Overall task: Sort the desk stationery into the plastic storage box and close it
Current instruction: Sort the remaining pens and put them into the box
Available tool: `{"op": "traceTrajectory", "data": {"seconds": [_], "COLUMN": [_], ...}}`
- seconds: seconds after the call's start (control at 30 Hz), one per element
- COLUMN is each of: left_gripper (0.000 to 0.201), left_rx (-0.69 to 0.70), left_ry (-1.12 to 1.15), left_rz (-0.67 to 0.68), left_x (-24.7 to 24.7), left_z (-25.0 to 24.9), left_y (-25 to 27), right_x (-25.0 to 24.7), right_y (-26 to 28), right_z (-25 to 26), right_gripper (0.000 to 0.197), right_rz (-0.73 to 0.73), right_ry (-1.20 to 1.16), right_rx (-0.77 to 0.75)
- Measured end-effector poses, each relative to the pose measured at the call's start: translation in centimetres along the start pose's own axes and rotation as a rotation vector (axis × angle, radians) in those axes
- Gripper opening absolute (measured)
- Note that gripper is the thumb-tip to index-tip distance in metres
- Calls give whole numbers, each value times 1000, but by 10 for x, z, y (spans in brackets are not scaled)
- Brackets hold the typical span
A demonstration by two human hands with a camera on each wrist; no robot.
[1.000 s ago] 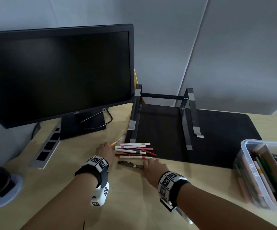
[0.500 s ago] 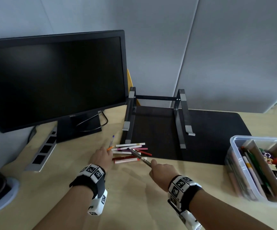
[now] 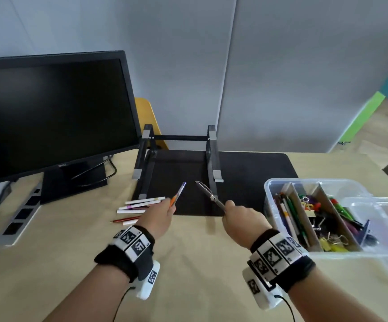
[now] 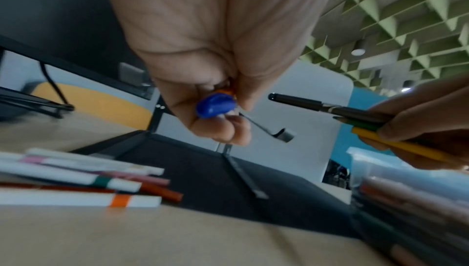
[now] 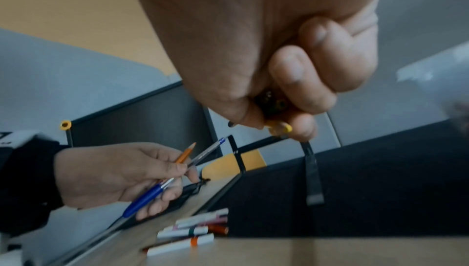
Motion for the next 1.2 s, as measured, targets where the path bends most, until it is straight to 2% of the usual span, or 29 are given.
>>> {"op": "traceTrajectory", "data": {"seconds": [0.1, 0.2, 0.3, 0.4, 0.6, 0.77, 0.87, 1.03, 1.13, 1.2], "left_gripper": [25, 51, 72, 68, 45, 41, 45, 47, 47, 46], "left_rx": [58, 105, 202, 278, 222, 237, 286, 415, 457, 457], "left_ry": [137, 161, 158, 163, 290, 341, 352, 245, 102, -96], "left_rz": [16, 57, 70, 44, 22, -51, -82, -20, 13, -3], "left_x": [3, 7, 12, 16, 32, 40, 48, 74, 98, 113], "left_z": [-38, -72, -98, -117, -141, -168, -193, -232, -246, -249], "left_y": [10, 20, 31, 37, 37, 38, 33, 25, 21, 17], "right_x": [-18, -28, -34, -30, -19, -23, -28, -44, -40, -31], "right_y": [8, 14, 26, 36, 45, 46, 48, 58, 61, 62], "right_z": [-30, -64, -91, -108, -120, -120, -130, -165, -183, -191], "right_gripper": [23, 33, 31, 28, 27, 28, 15, 8, 8, 9], "right_rz": [-101, -120, -147, -113, -33, 34, 73, -171, -222, -244], "right_ry": [14, 52, -32, -95, -71, -34, -64, -229, -297, -381], "right_rx": [78, 174, 341, 419, 411, 316, 219, 225, 249, 232]}}
Point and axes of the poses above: each hand's wrist, its own y-axis away from the middle knuckle, its own x-axis out of the palm, z = x × y, the point moved 1 cm from there along -y, towards the middle knuckle, and after that the axes turned 4 degrees about -y, right-handed, at the moved point
